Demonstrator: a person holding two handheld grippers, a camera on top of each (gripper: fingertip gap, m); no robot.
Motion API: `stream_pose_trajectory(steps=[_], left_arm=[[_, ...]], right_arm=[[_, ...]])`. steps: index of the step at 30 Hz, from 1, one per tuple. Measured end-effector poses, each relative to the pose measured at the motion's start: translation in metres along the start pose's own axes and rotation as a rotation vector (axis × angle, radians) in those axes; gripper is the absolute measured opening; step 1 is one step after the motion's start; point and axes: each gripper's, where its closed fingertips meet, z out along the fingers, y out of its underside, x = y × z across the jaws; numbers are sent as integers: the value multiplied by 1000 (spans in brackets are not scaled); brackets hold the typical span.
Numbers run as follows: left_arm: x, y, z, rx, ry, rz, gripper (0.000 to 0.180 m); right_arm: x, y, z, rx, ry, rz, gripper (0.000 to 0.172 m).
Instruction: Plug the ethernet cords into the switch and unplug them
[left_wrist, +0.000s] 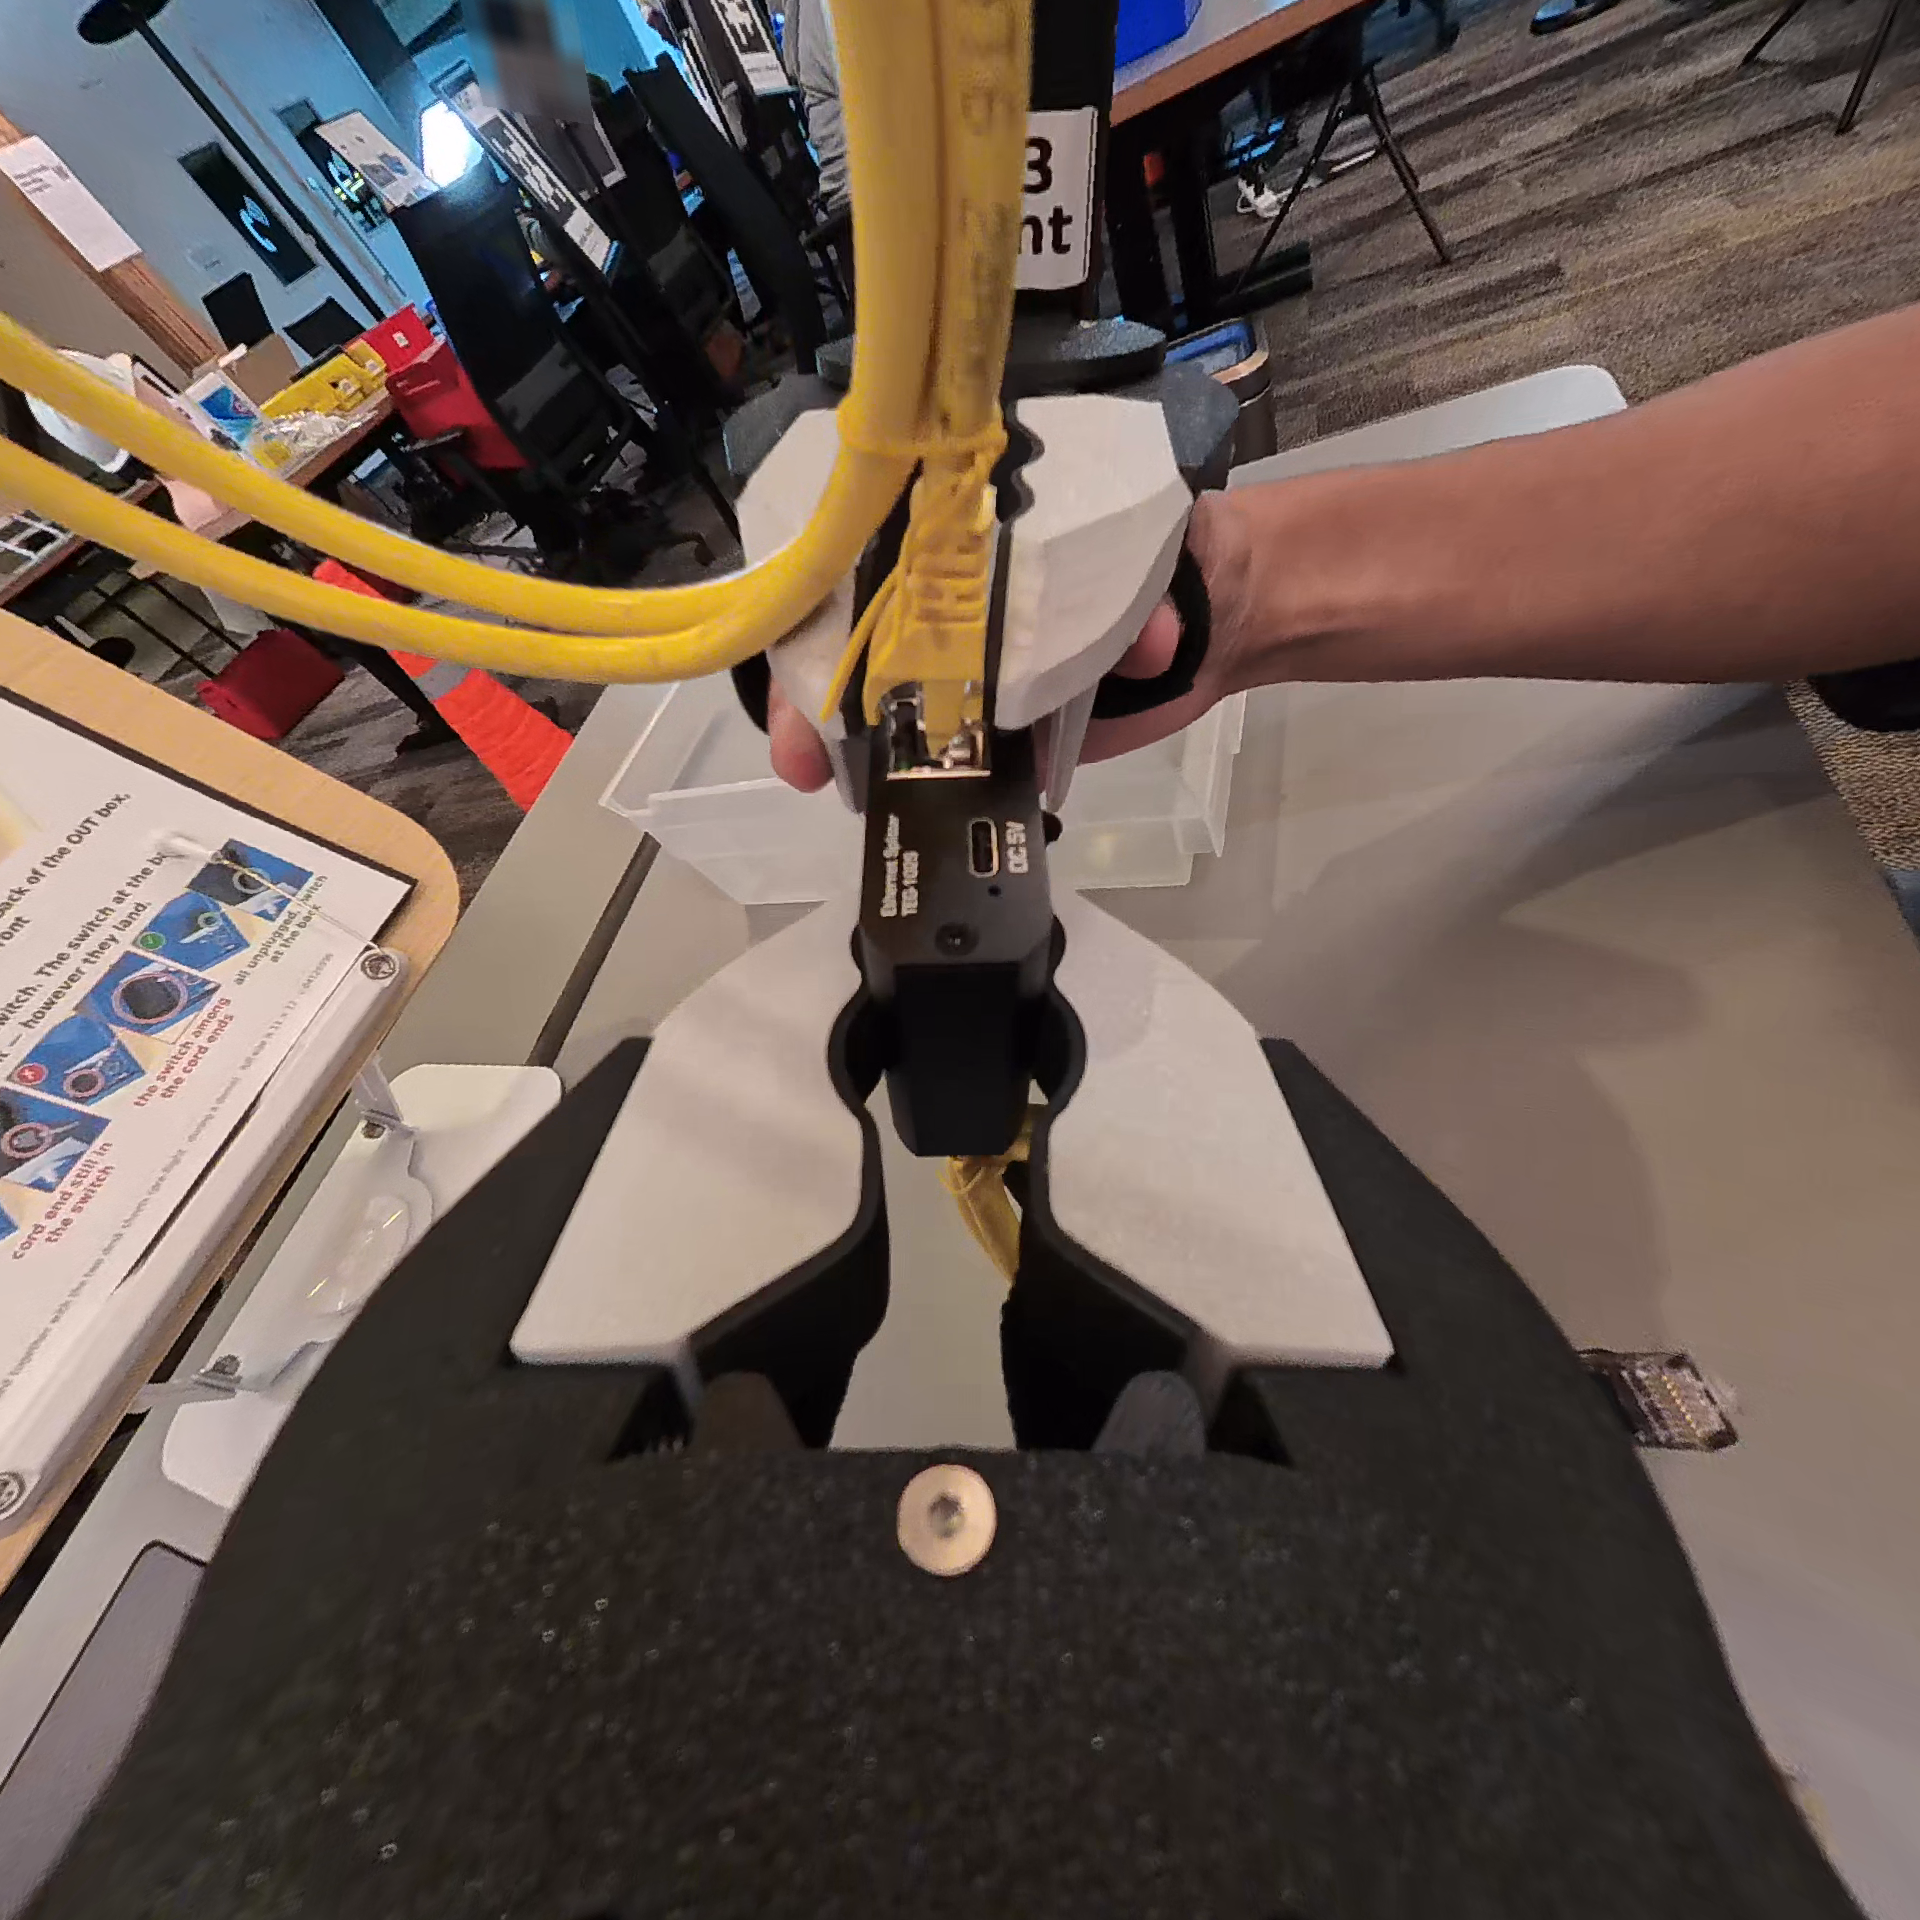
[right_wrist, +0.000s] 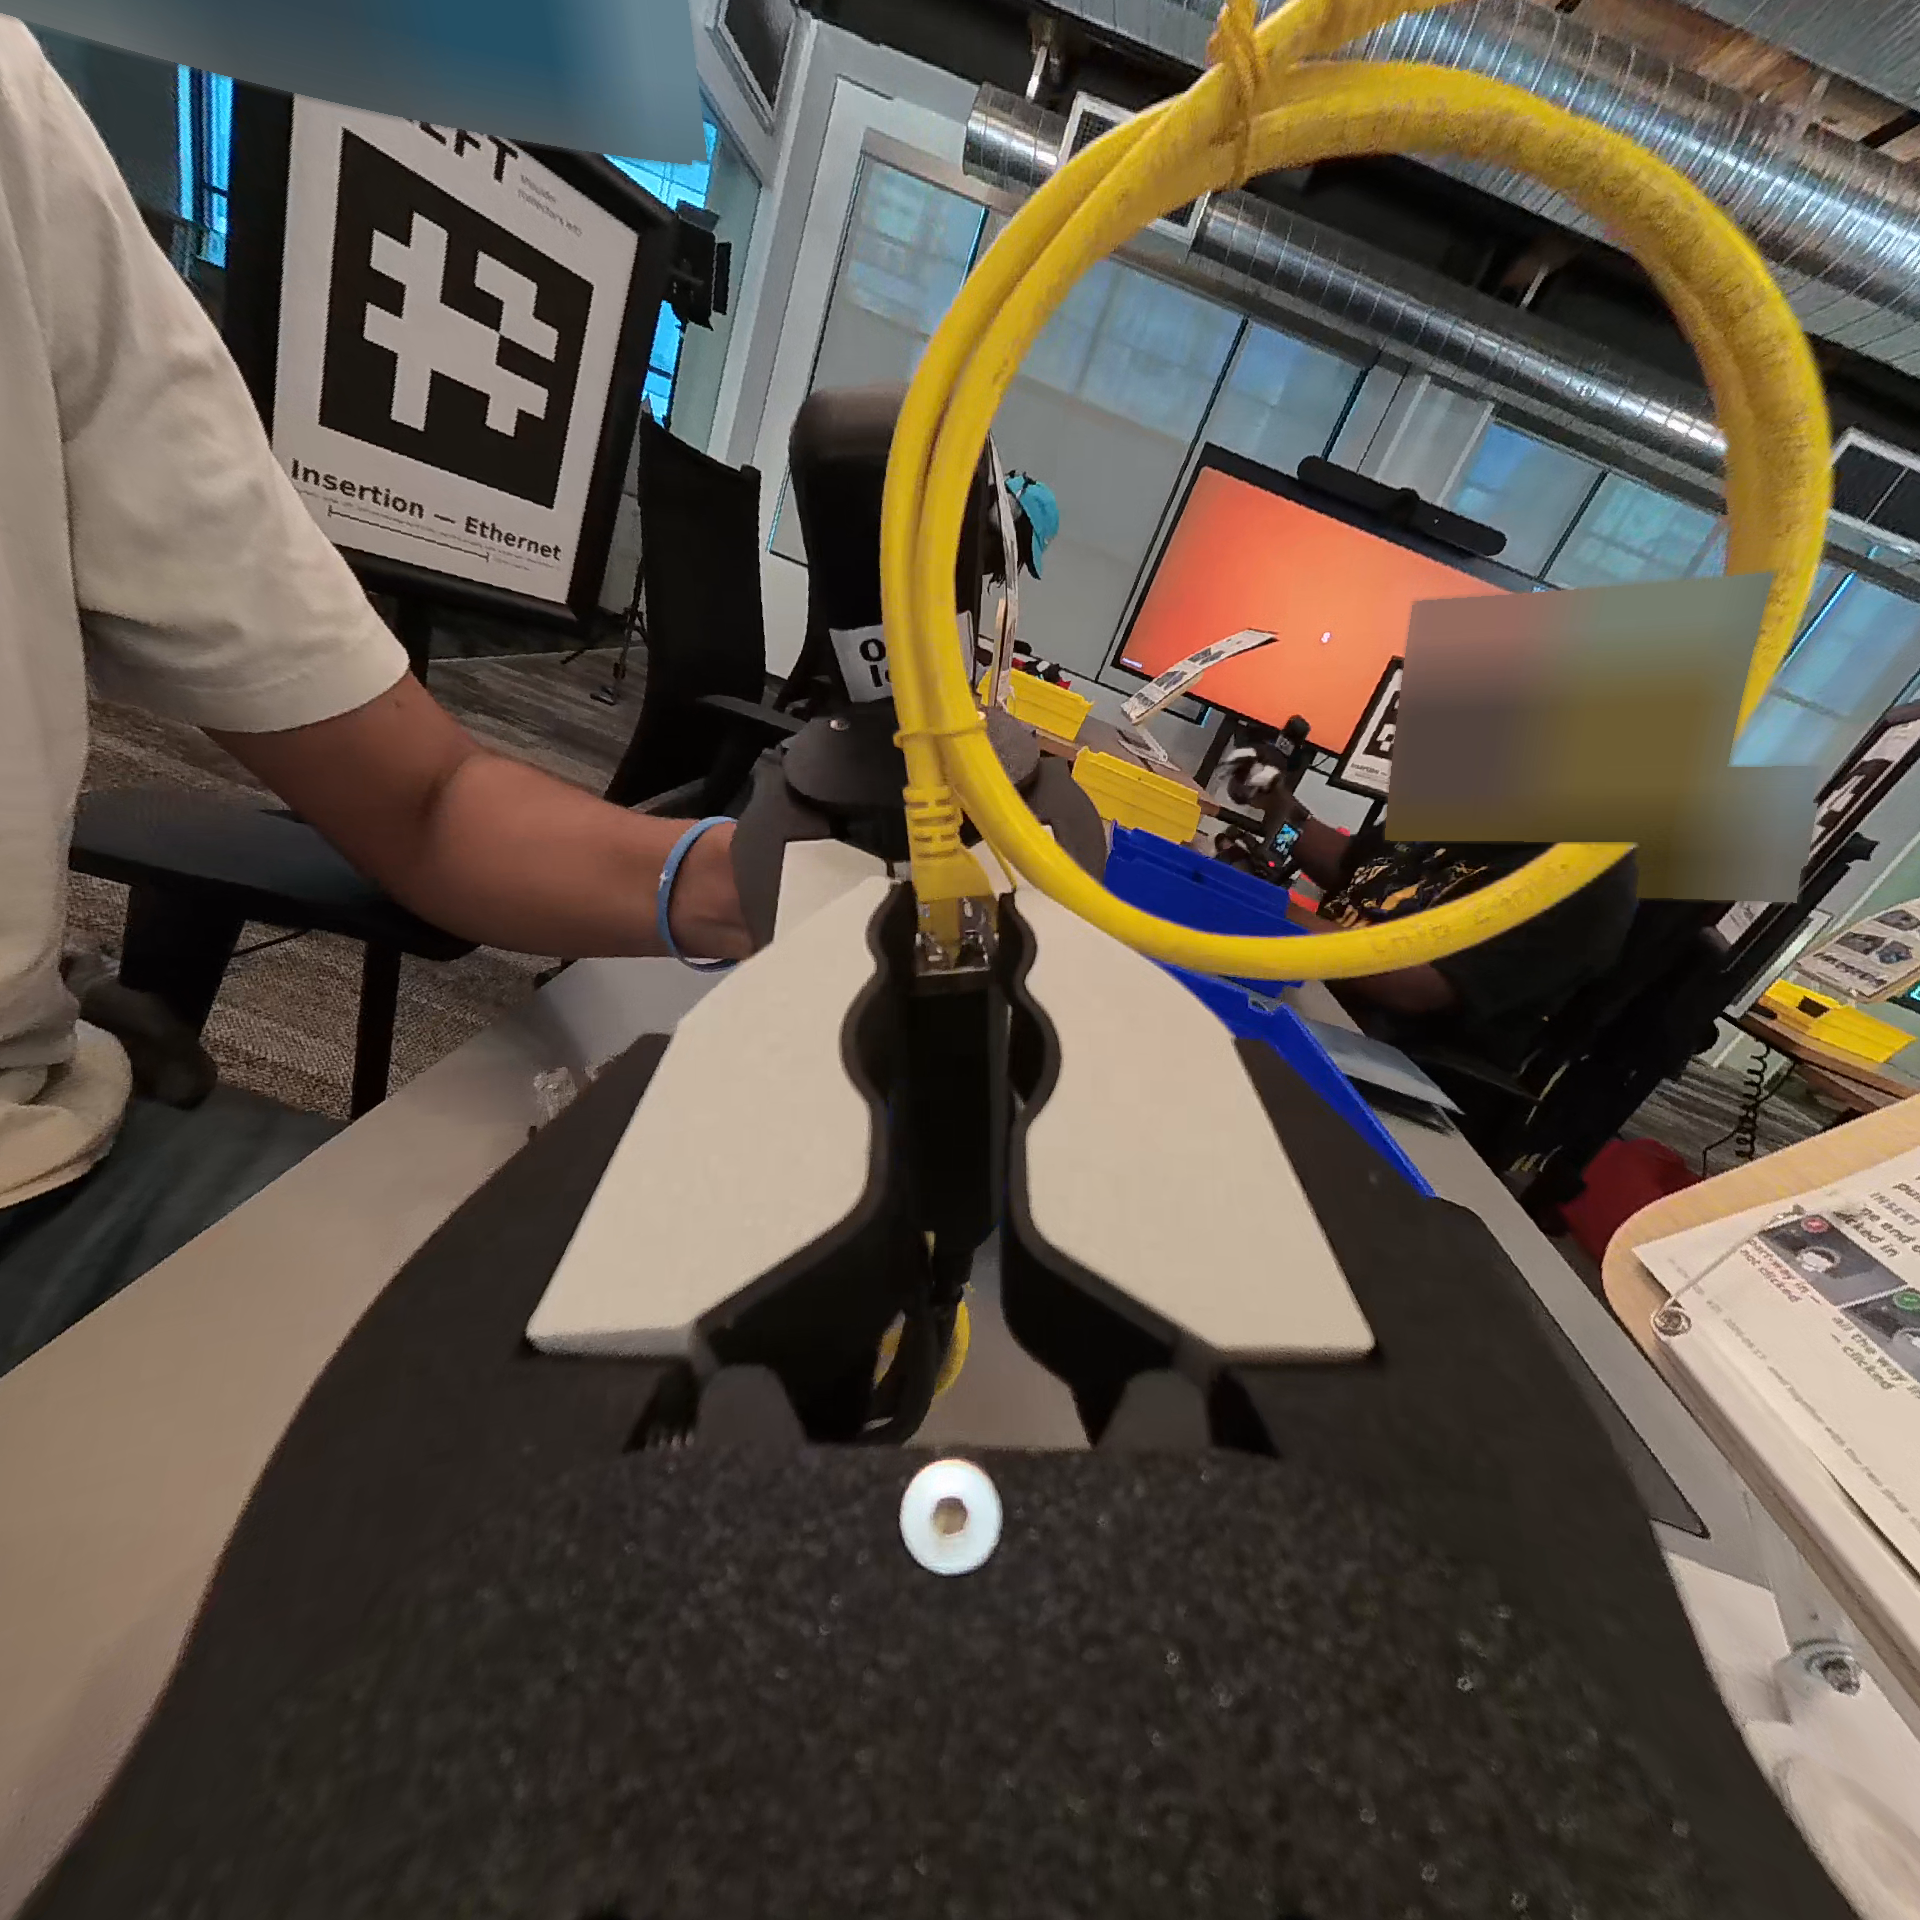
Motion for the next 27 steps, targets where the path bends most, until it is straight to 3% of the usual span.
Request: stream_pose_trajectory(steps=[12, 19, 23, 27], left_arm=[[3, 7, 1, -35, 26, 15, 25], [-11, 14, 1, -84, -51, 18, 25], [-38, 36, -5, -199, -203, 70, 24], [-71, 57, -16, -325, -420, 114, 25]], right_arm=[[-5, 8, 2, -78, -53, 63, 12], [6, 9, 1, -23, -22, 118, 13], [25, 27, 0, -132, 136, 45, 15], [50, 51, -7, -306, 297, 141, 27]])
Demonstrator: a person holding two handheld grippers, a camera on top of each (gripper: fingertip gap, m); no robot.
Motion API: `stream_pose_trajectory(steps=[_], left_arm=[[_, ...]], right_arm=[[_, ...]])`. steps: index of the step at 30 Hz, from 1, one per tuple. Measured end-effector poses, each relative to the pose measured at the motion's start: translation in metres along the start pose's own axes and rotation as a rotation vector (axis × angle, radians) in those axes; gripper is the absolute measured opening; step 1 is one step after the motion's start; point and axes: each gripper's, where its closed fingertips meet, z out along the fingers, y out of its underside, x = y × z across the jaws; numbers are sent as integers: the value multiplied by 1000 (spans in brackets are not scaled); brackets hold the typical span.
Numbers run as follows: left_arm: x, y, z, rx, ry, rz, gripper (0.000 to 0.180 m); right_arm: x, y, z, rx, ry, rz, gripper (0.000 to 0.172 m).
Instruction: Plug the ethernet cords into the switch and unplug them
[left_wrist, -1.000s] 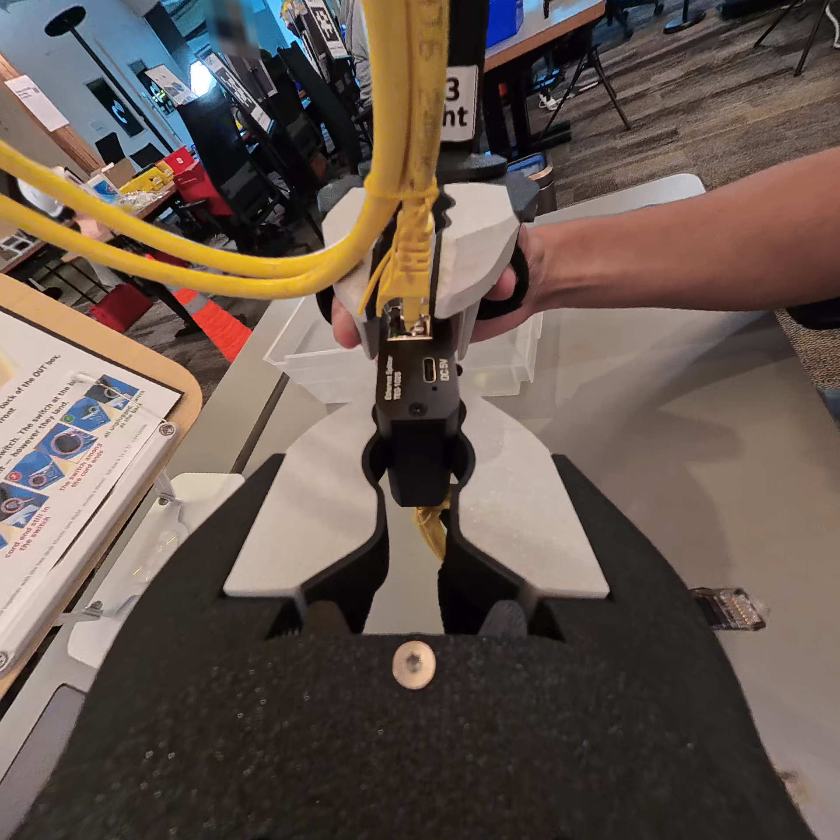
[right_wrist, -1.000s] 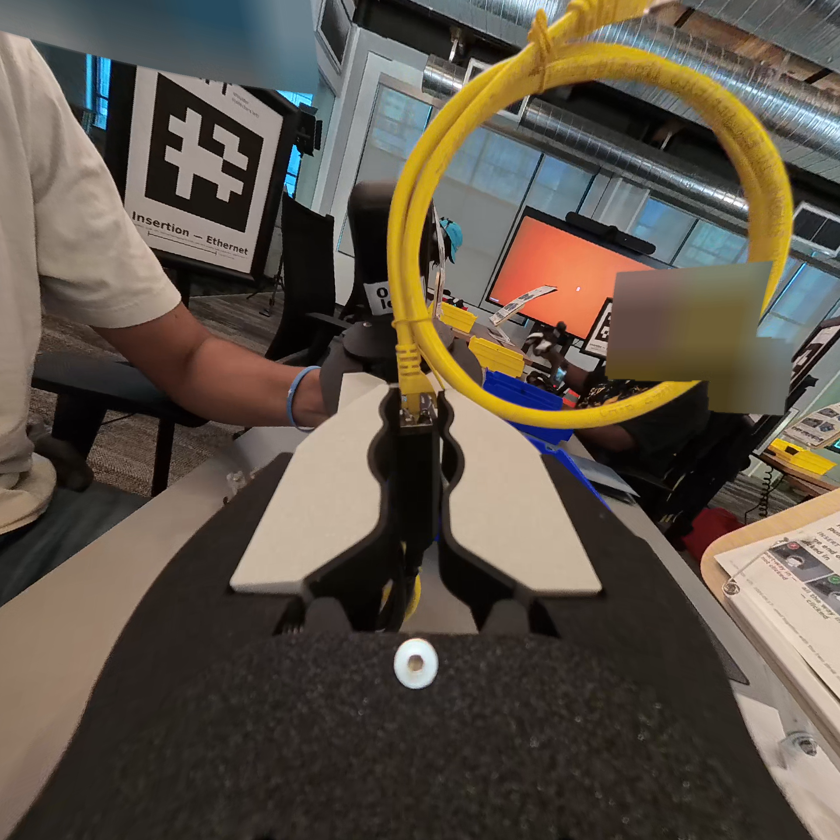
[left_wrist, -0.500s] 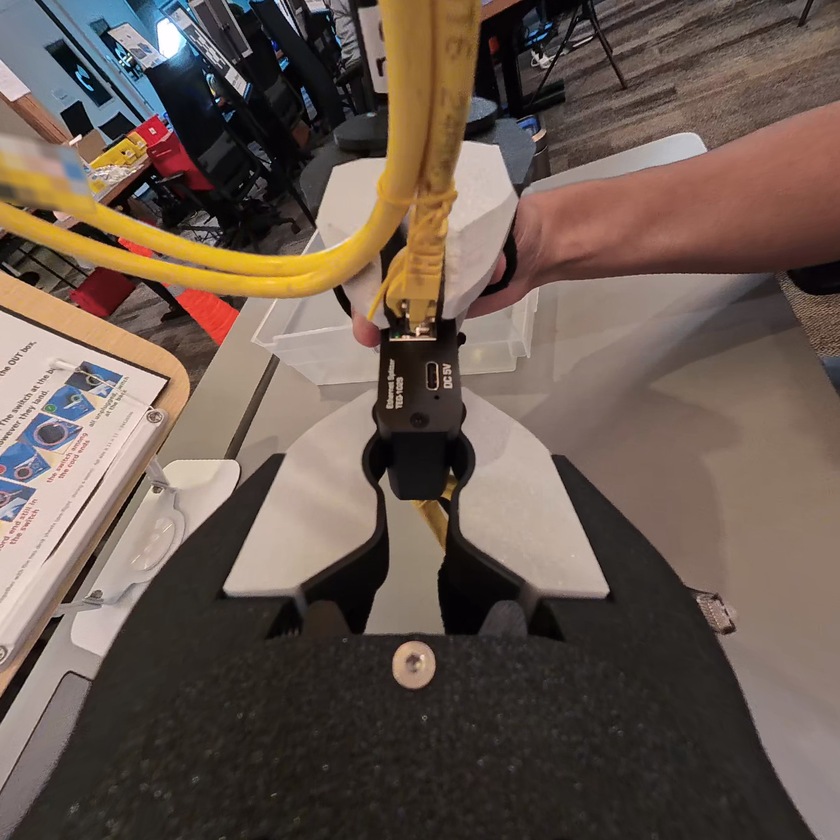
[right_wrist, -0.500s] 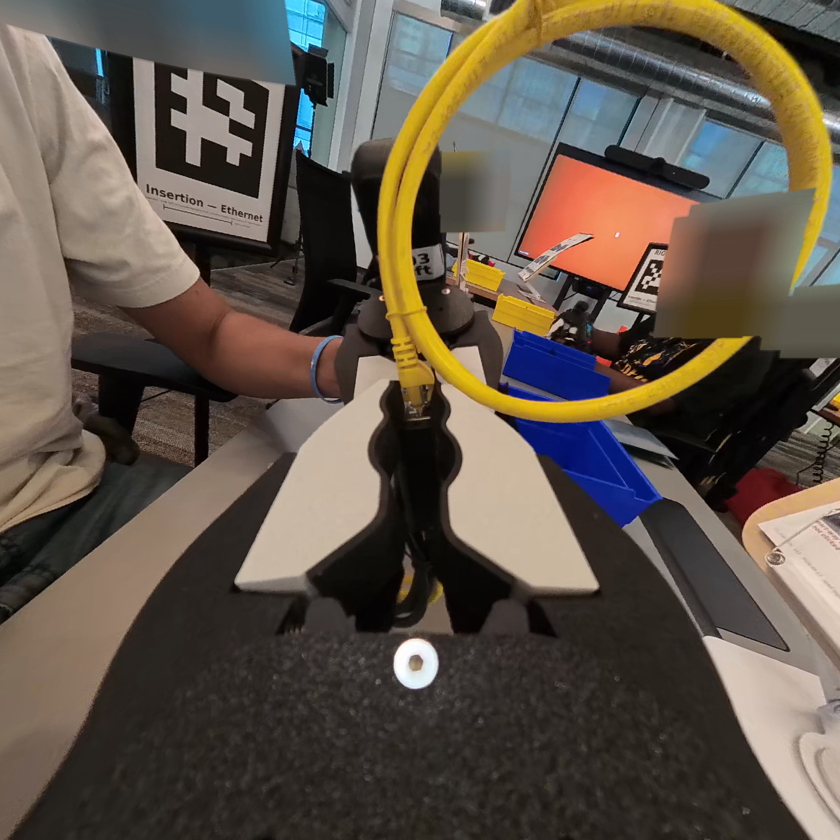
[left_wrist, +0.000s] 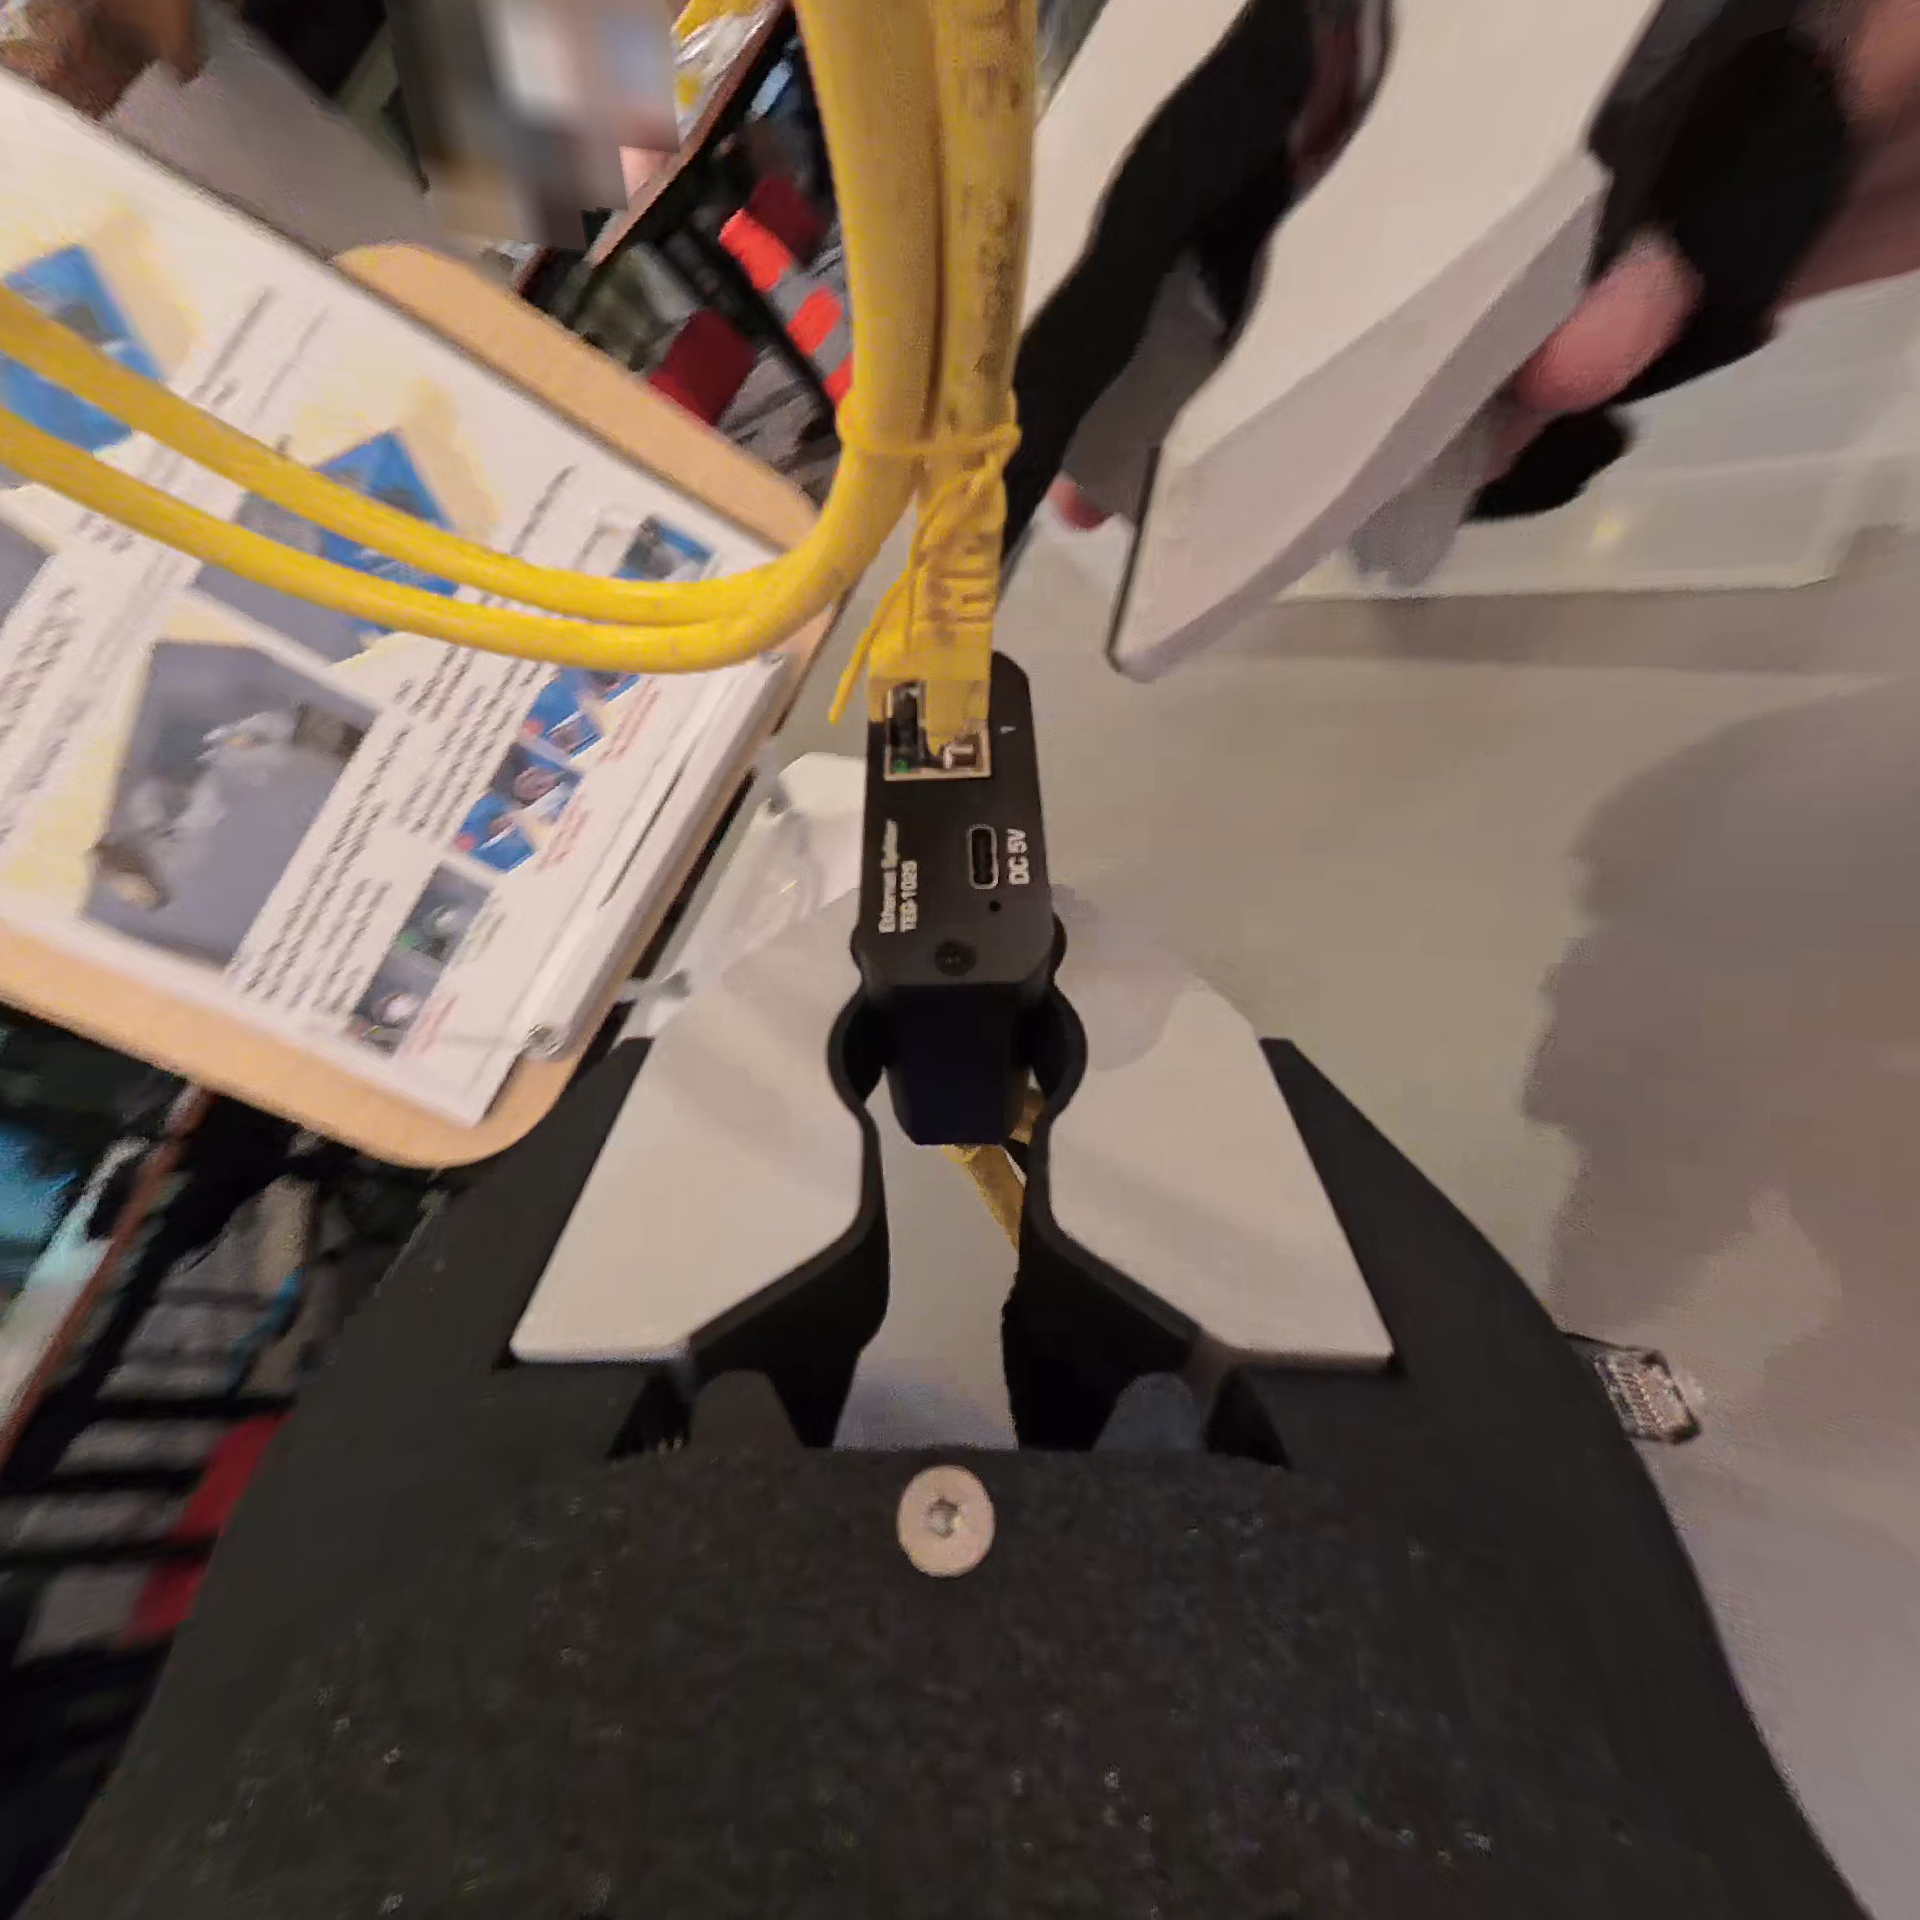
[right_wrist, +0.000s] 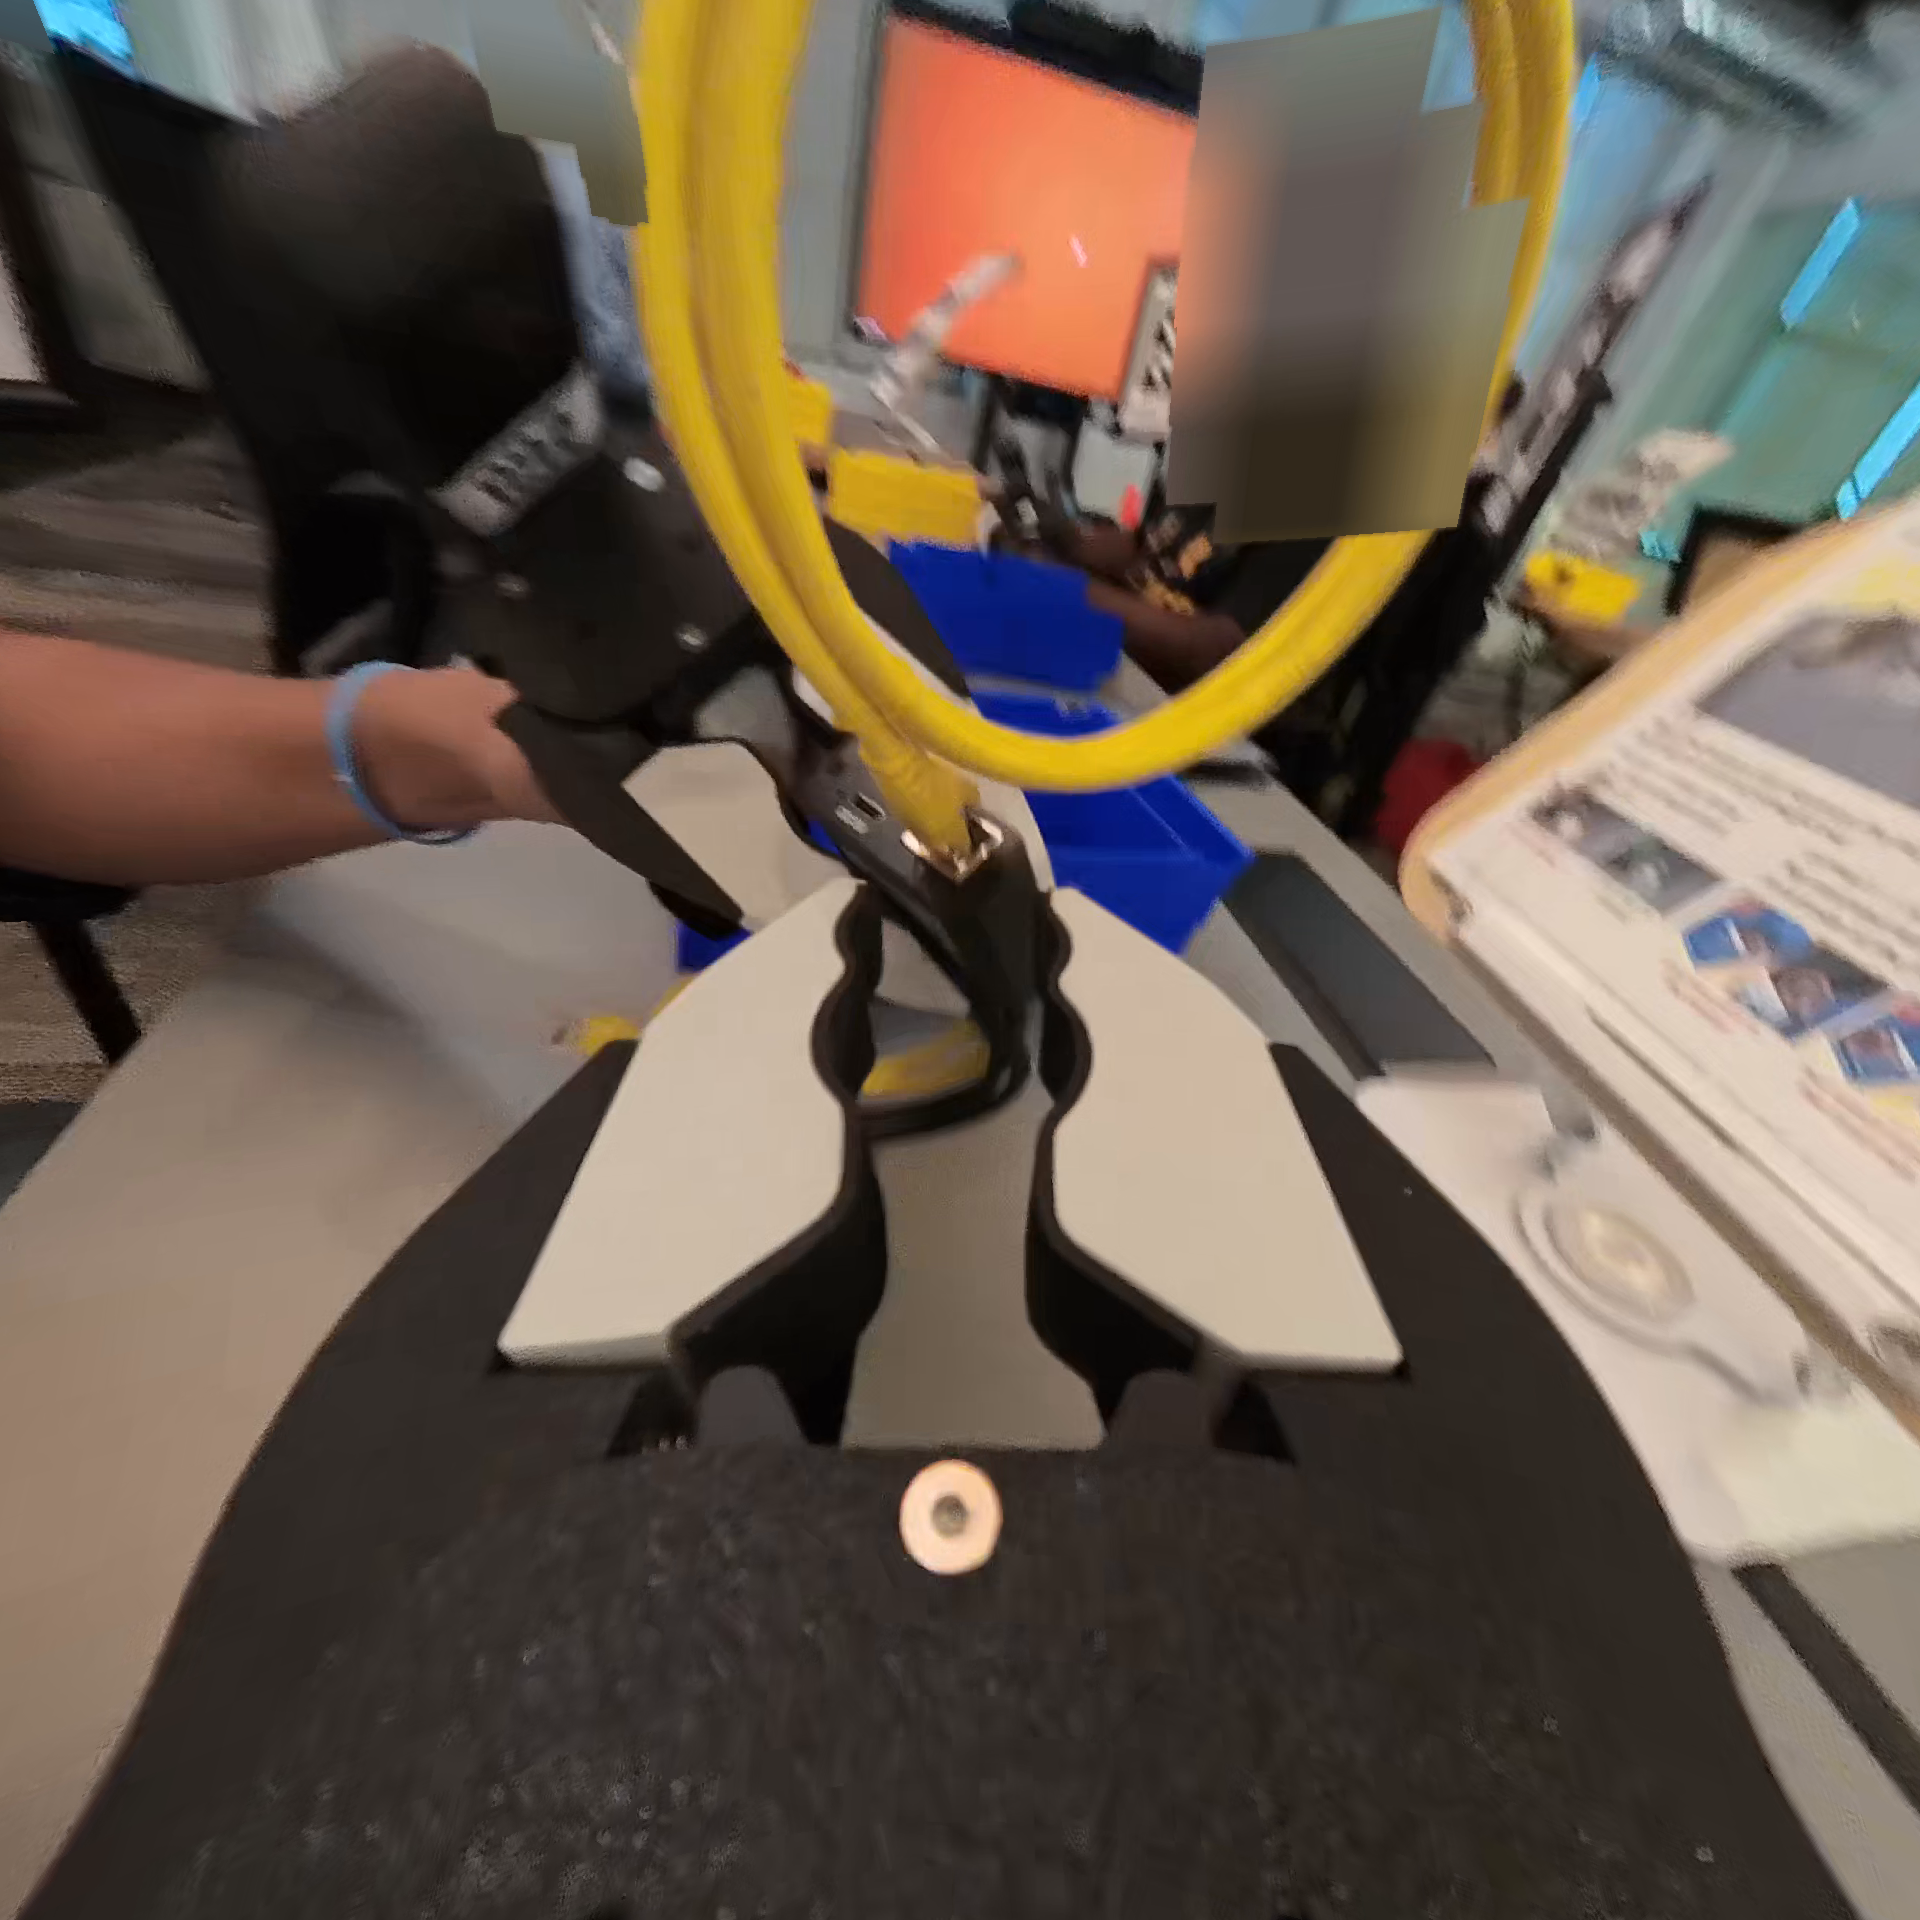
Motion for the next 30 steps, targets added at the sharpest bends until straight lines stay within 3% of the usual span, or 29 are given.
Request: stream_pose_trajectory(steps=[4, 7, 10, 15, 21, 30], left_arm=[[-25, 21, 4, -174, -242, 131, 25], [-30, 29, 5, -261, -340, 198, 25], [-28, 30, 7, -277, -358, 179, 25], [-25, 29, 8, -283, -366, 174, 25], [-20, 32, 11, -318, -362, 199, 25], [-22, 40, 13, -363, -366, 191, 25]], right_arm=[[15, 22, 13, -165, 134, 101, 46], [16, 21, 24, -130, 226, 153, 33], [18, 21, 29, -86, 305, 183, 24], [26, 21, 25, -24, 384, 233, 23], [22, 25, 28, -18, 361, 247, 12], [20, 28, 31, -79, 364, 222, 12]])
